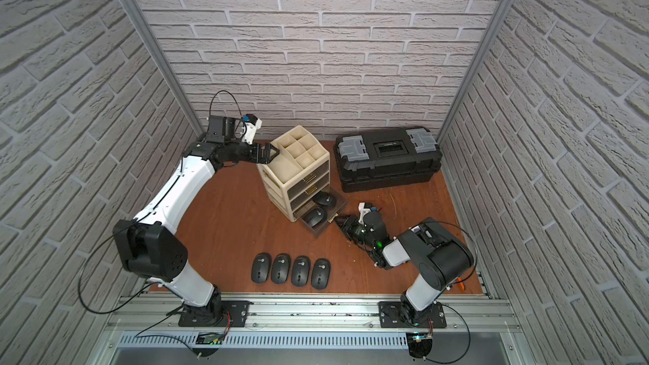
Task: Take the mice out of the drawer
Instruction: Open the drawer in the storage box, then pick up the mouse from the drawer.
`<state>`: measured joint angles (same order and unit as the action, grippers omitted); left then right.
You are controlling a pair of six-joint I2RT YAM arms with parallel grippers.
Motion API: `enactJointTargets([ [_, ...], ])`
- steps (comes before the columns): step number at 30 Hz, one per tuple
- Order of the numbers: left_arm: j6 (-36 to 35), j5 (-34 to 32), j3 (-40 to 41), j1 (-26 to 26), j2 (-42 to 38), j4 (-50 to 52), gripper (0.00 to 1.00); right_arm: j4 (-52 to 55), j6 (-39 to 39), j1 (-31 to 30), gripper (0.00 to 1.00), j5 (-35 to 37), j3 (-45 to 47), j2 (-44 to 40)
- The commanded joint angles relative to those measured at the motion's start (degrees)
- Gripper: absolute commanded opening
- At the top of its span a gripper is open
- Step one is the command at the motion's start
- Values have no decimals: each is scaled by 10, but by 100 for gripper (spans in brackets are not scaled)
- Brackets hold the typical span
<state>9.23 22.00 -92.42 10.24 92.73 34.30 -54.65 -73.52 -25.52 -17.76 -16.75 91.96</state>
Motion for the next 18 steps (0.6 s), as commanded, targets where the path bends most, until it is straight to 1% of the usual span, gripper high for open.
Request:
enactJointTargets([
  [1,11,-7,-28,-4,-53,-7,98,100,53,3,38,6,-17,-54],
  [5,13,-2,-26,0,-89,-6,98,260,119,3,44,16,-47,-134],
  [7,6,6,-29,8,-103,12,98,344,156,4,48,25,-64,-180],
  [9,-12,-3,-37,27,-114,46,98,438,198,5,51,39,-84,-230],
  [11,-28,-30,-49,58,-120,88,98,522,239,5,55,53,-104,-276],
  [13,-34,-56,-64,93,-121,130,98,599,280,6,61,63,-127,-321],
  [14,-36,-79,-68,117,-120,148,98,637,300,6,66,67,-141,-344],
  [16,-36,-121,-74,163,-118,177,95,708,337,6,72,75,-169,-383],
  [18,-26,-156,-77,205,-110,199,91,763,368,6,81,79,-196,-415],
])
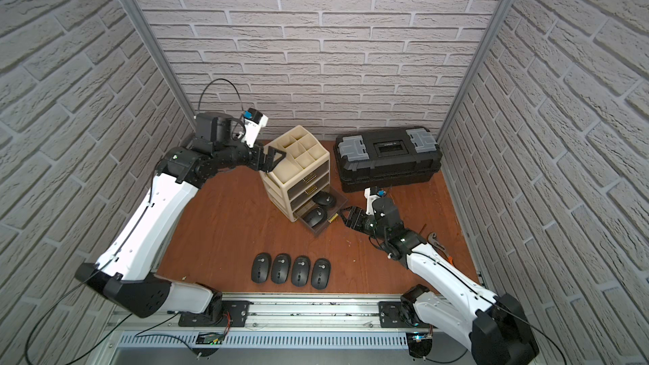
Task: Take the mice out of the drawer
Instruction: Pick up the mouse from the drawer.
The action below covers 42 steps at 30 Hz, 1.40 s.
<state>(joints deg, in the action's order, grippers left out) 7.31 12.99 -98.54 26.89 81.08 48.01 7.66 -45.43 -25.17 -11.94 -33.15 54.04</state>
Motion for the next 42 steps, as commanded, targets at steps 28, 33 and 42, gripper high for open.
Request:
enactJointTargets([
  [28,37,-178,-47,230,309,59,63,407,230,2,100,-60,-176,-135],
  [33,42,-177,-22,223,327,36,61,397,228,2,100,-66,-174,-124],
  [42,46,-213,10,221,353,14,62,386,222,2,100,-65,-163,-121],
])
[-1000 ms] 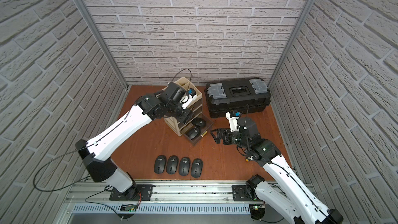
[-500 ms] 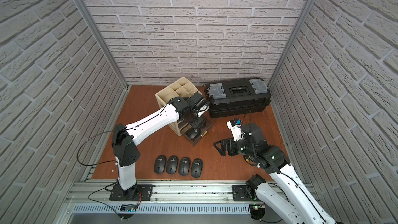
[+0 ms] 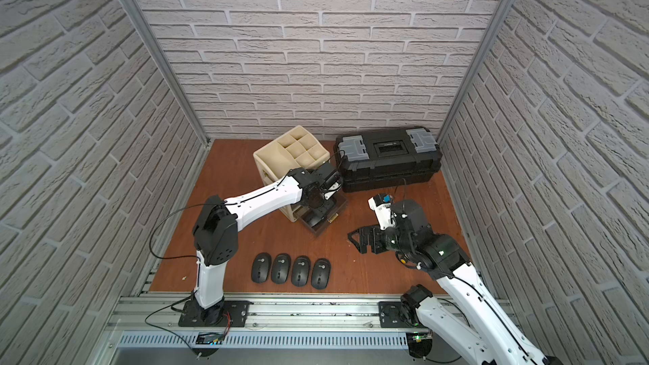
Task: Take the mice out of the drawer
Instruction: Pick up the mouse from the drawer.
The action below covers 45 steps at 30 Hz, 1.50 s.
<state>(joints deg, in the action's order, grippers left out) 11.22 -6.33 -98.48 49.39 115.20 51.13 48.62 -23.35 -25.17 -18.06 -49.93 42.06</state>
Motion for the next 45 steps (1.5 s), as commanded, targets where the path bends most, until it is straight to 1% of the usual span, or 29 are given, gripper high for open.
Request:
enactJointTargets([
  [1,9,-25,11,-5,15,-17,63,-24,0,2,100,-4,5,-2],
  [5,21,-41,16,-5,31,-15,67,-25,0,2,100,-5,8,-1],
  [12,27,-40,27,-6,44,-19,73,-26,1,2,100,-5,7,3],
  [21,25,-33,38,-12,61,-29,75,-31,-2,2,99,-2,14,1],
  [24,24,-36,46,-17,65,-38,77,-30,-3,2,99,-2,15,2],
  [30,22,-31,54,-21,76,-48,77,-32,-2,2,99,-1,16,2],
  [36,22,-27,61,-24,83,-56,73,-34,-4,2,99,3,17,2],
  [41,17,-11,64,-25,80,-65,66,-36,-5,2,98,6,20,3],
  [45,6,-11,63,-25,73,-70,60,-37,-6,2,98,9,20,3],
])
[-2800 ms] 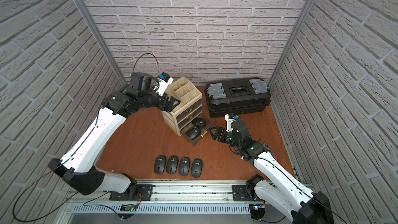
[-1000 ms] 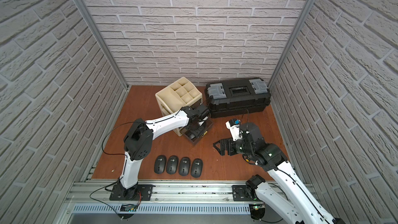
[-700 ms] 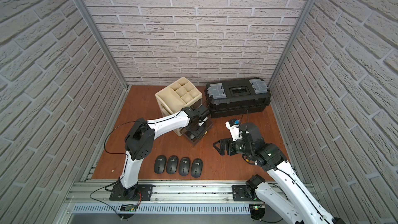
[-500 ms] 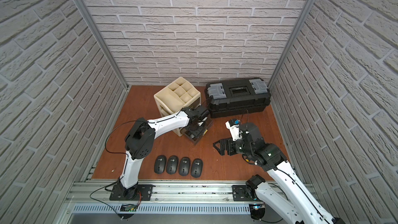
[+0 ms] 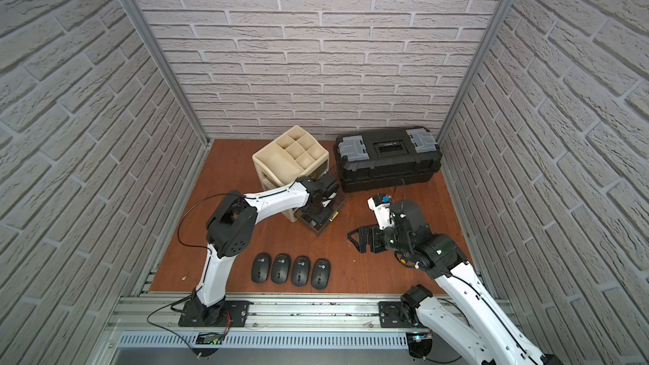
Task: Take the mice out of the drawer
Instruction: Pick up the mouse from the drawer, then place the mouse at the center of the board.
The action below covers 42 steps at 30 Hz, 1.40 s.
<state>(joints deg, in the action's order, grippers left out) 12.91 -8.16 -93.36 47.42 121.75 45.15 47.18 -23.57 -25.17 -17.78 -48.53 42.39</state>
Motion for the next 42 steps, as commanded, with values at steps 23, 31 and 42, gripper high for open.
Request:
enactJointTargets([
  [23,-66,-49,22,38,-116,-35,52,-38,-12,2,97,13,8,-6],
  [31,40,-85,-6,80,-159,27,54,1,4,2,98,15,-19,-27],
  [42,306,-58,-19,173,-197,58,54,139,36,2,100,-31,-115,-55],
])
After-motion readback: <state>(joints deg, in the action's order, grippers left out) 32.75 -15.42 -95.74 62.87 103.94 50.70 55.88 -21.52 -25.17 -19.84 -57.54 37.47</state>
